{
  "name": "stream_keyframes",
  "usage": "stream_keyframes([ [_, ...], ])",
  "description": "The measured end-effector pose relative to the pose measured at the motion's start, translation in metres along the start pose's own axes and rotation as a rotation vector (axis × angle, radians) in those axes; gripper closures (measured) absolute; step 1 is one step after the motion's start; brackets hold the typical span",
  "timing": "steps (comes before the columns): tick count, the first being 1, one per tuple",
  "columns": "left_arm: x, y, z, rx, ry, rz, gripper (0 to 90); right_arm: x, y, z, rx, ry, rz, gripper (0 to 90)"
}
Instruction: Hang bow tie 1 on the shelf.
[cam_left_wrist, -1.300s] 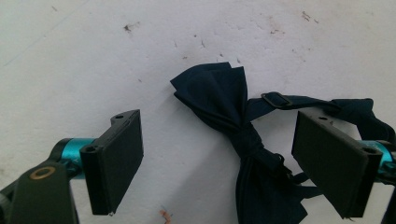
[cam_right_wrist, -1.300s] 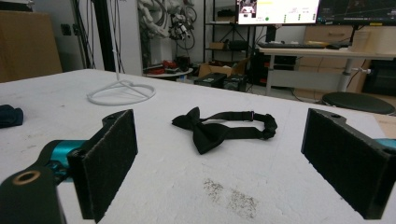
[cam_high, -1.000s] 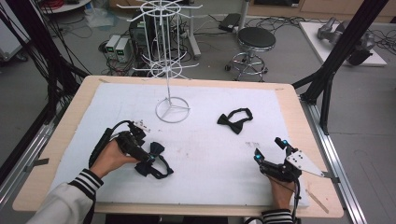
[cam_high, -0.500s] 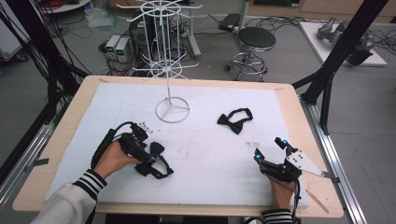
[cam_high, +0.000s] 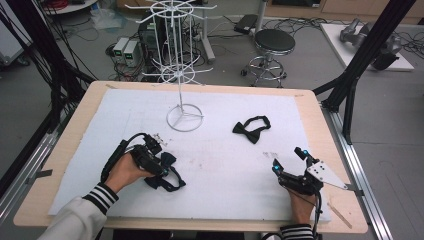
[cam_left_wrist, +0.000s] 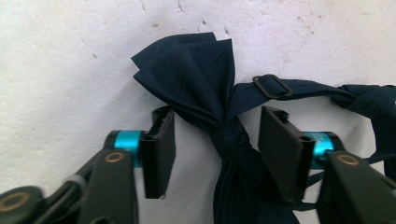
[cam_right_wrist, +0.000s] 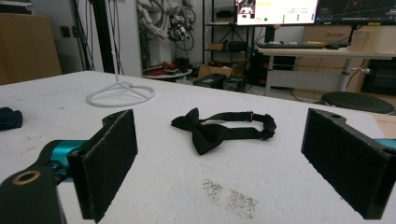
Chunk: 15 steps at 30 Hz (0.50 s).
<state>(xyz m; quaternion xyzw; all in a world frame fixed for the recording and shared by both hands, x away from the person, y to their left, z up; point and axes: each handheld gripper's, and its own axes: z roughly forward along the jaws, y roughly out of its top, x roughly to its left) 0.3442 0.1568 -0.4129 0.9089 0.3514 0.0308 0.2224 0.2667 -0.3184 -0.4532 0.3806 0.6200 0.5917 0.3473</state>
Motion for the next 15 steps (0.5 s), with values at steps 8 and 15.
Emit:
stream_keyframes([
  [8, -0.0018, 0.0005, 0.0013, 0.015, 0.023, 0.000, 58.0, -0.0002, 0.0000, 0.0000, 0.000, 0.000, -0.001, 9.9],
  [15, -0.0040, -0.0004, 0.0004, 0.009, 0.014, 0.036, 73.9, 0.0000, 0.0000, 0.0000, 0.000, -0.002, -0.002, 9.9],
])
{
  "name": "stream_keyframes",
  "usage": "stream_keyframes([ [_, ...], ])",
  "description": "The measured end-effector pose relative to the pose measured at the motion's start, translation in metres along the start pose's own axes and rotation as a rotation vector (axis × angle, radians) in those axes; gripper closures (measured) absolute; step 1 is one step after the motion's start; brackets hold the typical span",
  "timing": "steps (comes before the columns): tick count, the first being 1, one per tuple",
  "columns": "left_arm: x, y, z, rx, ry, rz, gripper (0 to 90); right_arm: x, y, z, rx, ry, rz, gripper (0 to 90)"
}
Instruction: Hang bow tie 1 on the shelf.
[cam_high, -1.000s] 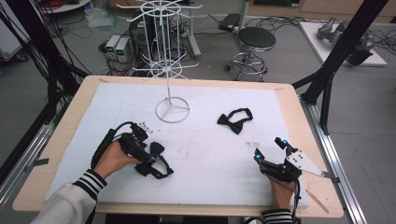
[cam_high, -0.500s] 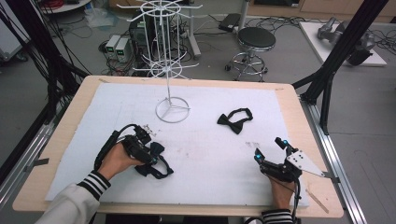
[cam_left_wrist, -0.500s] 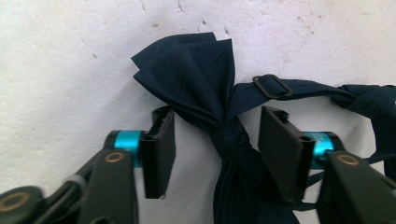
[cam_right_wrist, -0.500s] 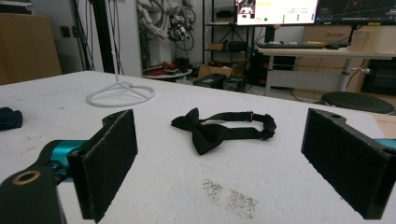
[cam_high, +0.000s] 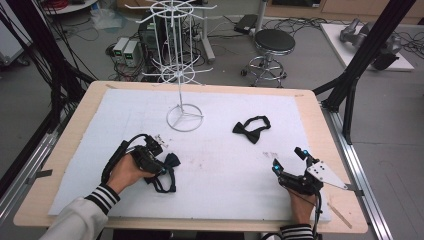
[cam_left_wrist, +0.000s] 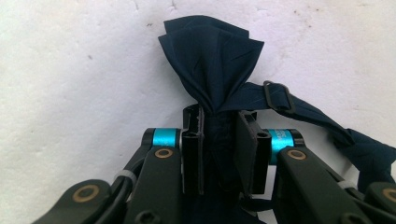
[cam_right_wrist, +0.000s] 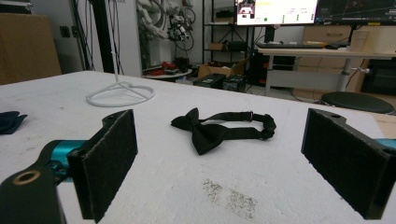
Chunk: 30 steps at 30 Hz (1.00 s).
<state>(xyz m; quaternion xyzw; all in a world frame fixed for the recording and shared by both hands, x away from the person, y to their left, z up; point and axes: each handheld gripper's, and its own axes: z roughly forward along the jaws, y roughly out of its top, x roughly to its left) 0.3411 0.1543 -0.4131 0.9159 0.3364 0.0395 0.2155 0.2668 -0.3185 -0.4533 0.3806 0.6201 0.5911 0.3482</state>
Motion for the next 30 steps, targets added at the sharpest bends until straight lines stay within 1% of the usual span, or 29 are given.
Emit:
stream_keyframes([
  [5, 0.000, -0.002, 0.000, -0.027, 0.005, 0.002, 74.3, 0.000, 0.000, 0.000, 0.000, 0.000, 0.000, 9.9],
  [6, 0.001, -0.002, -0.001, -0.024, 0.005, 0.009, 74.4, 0.000, 0.000, 0.000, 0.000, 0.000, 0.000, 10.0],
  [9, 0.001, -0.002, -0.002, -0.035, 0.009, 0.007, 74.5, 0.000, 0.000, 0.000, 0.000, 0.000, 0.001, 9.9],
  [10, 0.000, -0.003, -0.002, -0.044, 0.002, 0.001, 74.4, 0.000, 0.000, 0.000, 0.000, 0.000, 0.000, 9.9],
  [13, -0.001, -0.003, -0.003, -0.062, -0.003, 0.007, 74.4, 0.000, 0.000, 0.000, 0.000, 0.000, 0.000, 9.9],
  [14, 0.000, -0.003, -0.004, -0.056, 0.001, 0.017, 74.4, 0.000, 0.000, 0.000, 0.002, 0.000, -0.001, 9.9],
  [15, -0.001, -0.003, -0.004, -0.068, 0.002, 0.020, 74.4, 0.000, 0.000, 0.000, 0.002, 0.000, -0.002, 9.9],
  [20, 0.001, -0.004, -0.010, -0.108, 0.001, 0.010, 74.4, 0.001, 0.000, 0.000, 0.004, 0.001, 0.000, 9.9],
  [21, 0.002, -0.004, -0.011, -0.122, 0.004, 0.008, 74.4, 0.001, 0.000, 0.000, 0.004, 0.002, 0.000, 9.9],
  [23, 0.003, -0.004, -0.013, -0.129, -0.004, 0.006, 74.4, 0.000, 0.000, 0.000, 0.004, 0.001, 0.000, 9.9],
  [25, 0.003, -0.004, -0.016, -0.142, 0.012, 0.014, 74.4, 0.001, 0.000, 0.000, 0.006, 0.002, 0.003, 9.9],
  [26, 0.003, -0.004, -0.017, -0.149, 0.013, 0.015, 74.5, 0.001, 0.000, 0.000, 0.005, 0.002, 0.001, 9.9],
  [30, 0.005, -0.005, -0.024, -0.199, 0.026, 0.018, 74.5, 0.001, 0.000, 0.000, 0.005, 0.003, 0.001, 9.9],
])
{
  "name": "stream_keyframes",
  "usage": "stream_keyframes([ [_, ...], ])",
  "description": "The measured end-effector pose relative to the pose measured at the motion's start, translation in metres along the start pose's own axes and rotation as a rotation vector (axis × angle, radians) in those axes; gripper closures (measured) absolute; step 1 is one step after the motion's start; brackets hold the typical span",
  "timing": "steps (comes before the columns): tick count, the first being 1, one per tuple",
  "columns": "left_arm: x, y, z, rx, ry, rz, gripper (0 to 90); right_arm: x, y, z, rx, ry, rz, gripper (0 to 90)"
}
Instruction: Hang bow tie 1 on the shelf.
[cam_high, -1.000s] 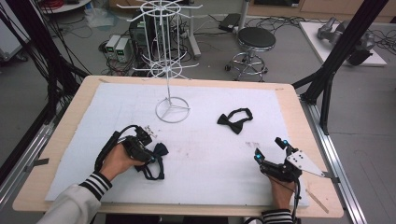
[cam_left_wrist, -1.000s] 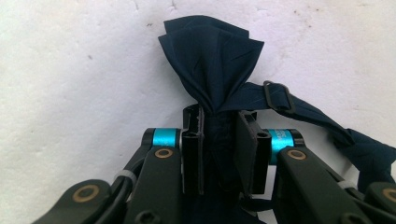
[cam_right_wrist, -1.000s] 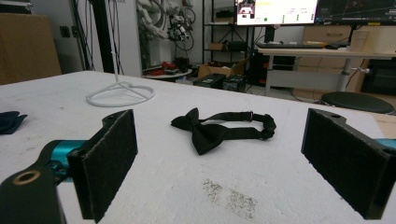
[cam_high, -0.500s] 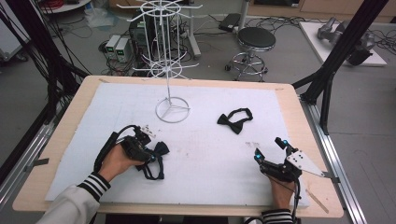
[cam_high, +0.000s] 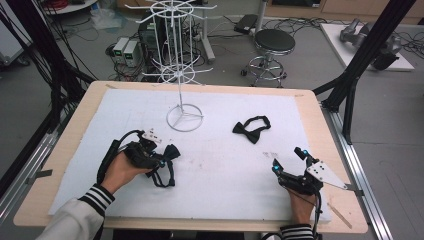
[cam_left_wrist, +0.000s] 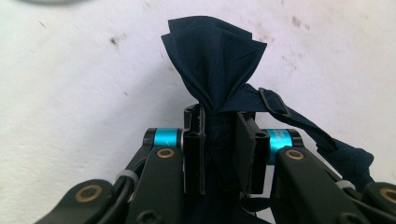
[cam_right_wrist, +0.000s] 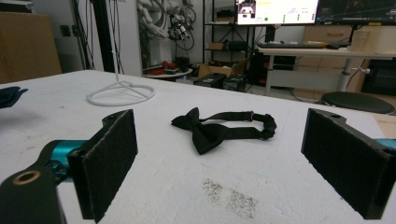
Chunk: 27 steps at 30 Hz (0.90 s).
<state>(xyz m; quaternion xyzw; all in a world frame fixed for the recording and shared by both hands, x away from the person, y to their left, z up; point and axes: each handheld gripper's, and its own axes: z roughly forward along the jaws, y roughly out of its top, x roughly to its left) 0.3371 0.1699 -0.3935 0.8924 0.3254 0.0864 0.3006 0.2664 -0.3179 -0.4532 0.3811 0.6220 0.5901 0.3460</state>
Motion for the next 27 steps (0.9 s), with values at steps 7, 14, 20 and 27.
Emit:
stream_keyframes([
  [7, 0.005, 0.002, -0.013, -0.073, 0.028, -0.009, 74.5, 0.000, 0.000, 0.000, 0.000, -0.001, -0.002, 9.9],
  [14, 0.006, 0.005, -0.027, -0.154, 0.052, 0.001, 74.6, 0.000, 0.000, 0.000, -0.001, -0.001, -0.003, 10.0],
  [20, 0.008, 0.009, -0.039, -0.236, 0.075, 0.004, 74.6, 0.000, 0.000, 0.000, -0.001, -0.001, -0.003, 10.0],
  [27, 0.011, 0.013, -0.051, -0.312, 0.106, 0.007, 74.5, 0.000, 0.000, 0.000, -0.002, 0.000, -0.003, 9.9],
])
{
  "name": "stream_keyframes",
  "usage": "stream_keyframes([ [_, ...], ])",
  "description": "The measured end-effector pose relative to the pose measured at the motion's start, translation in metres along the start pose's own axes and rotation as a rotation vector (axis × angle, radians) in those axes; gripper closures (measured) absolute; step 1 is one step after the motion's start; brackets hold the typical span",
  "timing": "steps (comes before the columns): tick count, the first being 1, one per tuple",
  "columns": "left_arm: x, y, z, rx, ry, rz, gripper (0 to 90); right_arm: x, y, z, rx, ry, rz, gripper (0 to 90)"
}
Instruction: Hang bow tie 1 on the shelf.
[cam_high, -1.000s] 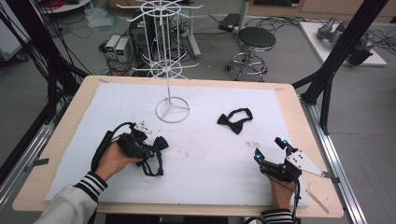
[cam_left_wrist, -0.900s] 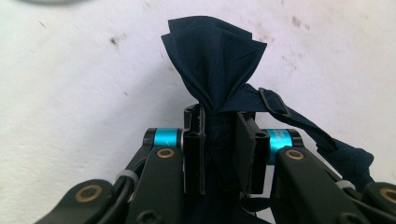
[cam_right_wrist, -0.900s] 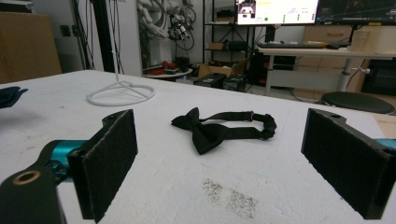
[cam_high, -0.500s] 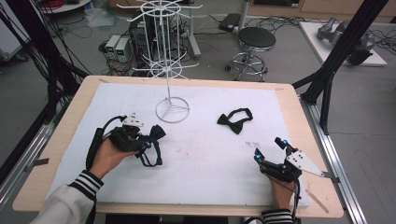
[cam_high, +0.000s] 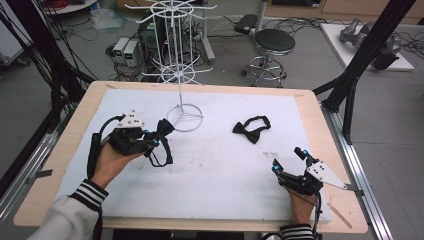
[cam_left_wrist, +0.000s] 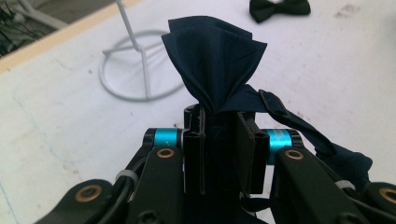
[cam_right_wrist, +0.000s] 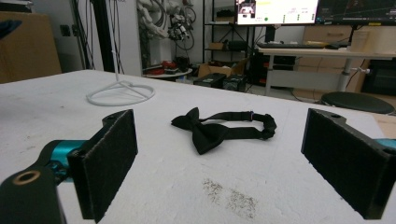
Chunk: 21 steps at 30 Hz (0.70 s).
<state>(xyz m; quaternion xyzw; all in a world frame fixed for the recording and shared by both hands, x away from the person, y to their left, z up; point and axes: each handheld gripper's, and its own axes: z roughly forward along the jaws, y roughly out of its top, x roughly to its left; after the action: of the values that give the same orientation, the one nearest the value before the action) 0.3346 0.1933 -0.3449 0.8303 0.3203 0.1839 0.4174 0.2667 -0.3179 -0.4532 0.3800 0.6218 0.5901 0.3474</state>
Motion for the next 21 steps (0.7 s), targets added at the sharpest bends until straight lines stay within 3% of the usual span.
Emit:
stream_keyframes([
  [21, 0.018, 0.028, -0.023, -0.133, 0.052, -0.019, 74.6, 0.000, 0.000, 0.000, 0.001, -0.001, 0.003, 10.0],
])
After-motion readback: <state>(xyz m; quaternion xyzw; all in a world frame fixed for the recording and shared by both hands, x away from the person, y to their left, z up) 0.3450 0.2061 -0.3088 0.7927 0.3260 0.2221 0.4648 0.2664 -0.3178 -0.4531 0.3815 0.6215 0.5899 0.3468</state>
